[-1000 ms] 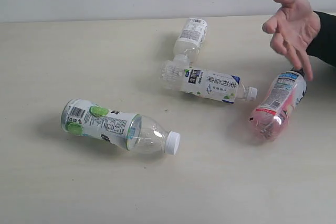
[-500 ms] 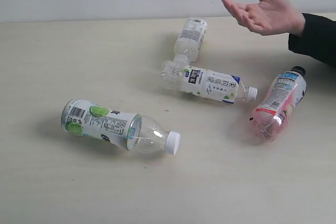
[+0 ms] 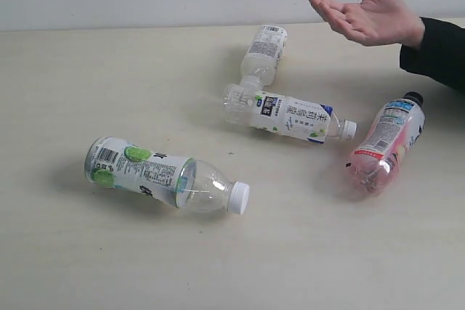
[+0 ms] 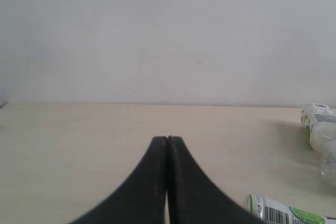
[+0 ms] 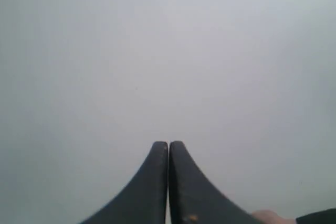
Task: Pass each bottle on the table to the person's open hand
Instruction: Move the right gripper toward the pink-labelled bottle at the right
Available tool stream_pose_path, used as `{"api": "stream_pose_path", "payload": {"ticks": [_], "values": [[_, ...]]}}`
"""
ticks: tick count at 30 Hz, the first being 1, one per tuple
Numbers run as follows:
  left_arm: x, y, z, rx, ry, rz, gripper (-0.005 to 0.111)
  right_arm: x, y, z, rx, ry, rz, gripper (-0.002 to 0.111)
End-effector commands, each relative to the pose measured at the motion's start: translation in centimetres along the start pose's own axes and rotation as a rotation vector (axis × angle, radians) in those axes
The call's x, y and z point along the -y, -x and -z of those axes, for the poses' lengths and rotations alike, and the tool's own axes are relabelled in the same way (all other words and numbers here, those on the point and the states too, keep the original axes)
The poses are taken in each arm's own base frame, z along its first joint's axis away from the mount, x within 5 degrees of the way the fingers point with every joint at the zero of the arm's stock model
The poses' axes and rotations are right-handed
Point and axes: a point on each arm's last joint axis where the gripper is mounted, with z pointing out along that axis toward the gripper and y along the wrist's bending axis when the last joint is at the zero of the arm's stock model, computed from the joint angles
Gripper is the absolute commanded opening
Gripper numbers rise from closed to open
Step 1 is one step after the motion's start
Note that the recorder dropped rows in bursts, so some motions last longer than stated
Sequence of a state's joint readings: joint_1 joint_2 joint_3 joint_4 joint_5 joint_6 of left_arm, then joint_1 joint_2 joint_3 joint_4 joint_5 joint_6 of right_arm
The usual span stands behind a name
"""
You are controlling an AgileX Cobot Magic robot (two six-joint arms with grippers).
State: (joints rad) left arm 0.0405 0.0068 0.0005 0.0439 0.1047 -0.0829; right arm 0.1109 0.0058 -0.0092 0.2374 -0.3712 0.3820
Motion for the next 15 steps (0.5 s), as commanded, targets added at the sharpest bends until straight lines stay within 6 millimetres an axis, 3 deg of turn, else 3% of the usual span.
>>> {"api": "stream_pose_path", "payload": {"ticks": [1,8,15], "values": [[0.0,0.1,0.1,0.014,-0.004,0.002,0.0,-1.8,1.9,-1.3,-0.089,-0.021,0.033,0.001],[0.0,0.1,0.1,0.014,-0.004,0.002,0.0,-5.6,5.2,-6.4,-0.404,-0.045,0.378,0.001],[0.0,0.1,0.1,0.014,-0.004,0.002,0.0,-6.8,5.2,-9.3,-0.752,-0.04,0.537,0.001]]}}
